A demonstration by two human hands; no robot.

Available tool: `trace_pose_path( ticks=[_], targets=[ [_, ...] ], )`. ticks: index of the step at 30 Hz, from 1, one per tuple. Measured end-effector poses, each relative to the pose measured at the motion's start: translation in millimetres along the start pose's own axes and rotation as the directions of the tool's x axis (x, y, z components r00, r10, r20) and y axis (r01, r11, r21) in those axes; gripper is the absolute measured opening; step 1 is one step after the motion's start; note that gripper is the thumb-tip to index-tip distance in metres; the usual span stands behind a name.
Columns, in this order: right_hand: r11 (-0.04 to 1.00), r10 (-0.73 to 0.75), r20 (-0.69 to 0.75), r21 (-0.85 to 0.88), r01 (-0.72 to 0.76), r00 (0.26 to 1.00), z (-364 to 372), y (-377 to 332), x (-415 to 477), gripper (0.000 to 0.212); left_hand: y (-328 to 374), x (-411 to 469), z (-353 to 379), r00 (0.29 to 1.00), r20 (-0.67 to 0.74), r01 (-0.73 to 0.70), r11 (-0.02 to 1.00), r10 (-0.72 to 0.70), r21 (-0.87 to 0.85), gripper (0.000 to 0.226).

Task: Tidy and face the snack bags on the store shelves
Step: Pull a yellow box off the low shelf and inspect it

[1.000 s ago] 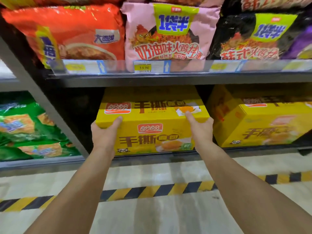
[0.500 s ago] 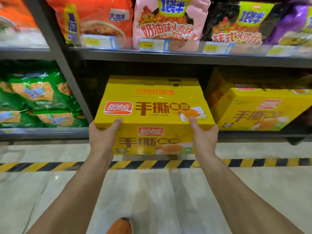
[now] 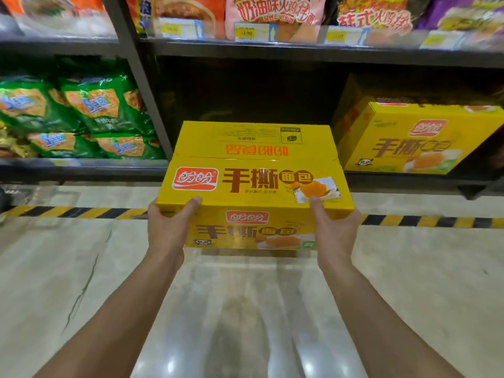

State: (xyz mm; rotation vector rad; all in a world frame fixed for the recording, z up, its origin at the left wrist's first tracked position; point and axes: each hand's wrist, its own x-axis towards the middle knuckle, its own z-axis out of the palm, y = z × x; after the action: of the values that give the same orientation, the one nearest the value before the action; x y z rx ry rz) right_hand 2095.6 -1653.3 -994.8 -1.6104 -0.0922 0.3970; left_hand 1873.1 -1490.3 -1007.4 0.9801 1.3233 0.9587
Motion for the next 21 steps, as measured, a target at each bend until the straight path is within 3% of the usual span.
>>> trace_pose_path(
  ticks=[5,10,16,21],
  targets=[
    [1.000,0.011,-0.029,-0.021,-0.011,1.000,-11,37,-24,0.062,-45,-9,-31,0.999,0.017,0.033,0.998,-0.034,0.060,0.075],
    [0.997,0.007,-0.069,-0.071,-0.012,0.998,-16,78,-43,0.062,-81,-13,-55,0.997,0.039,0.066,0.996,-0.068,0.059,0.071],
    [0.994,0.064,-0.102,-0.080,-0.072,0.993,-28,101,-69,0.067,-88,-18,-69,0.991,0.097,0.085,0.991,-0.094,0.100,0.072],
    [0.985,0.005,-0.054,-0.174,-0.015,0.999,-28,107,-75,0.069,-94,-18,-73,0.987,0.122,0.096,0.994,-0.103,0.055,0.076]
  ],
)
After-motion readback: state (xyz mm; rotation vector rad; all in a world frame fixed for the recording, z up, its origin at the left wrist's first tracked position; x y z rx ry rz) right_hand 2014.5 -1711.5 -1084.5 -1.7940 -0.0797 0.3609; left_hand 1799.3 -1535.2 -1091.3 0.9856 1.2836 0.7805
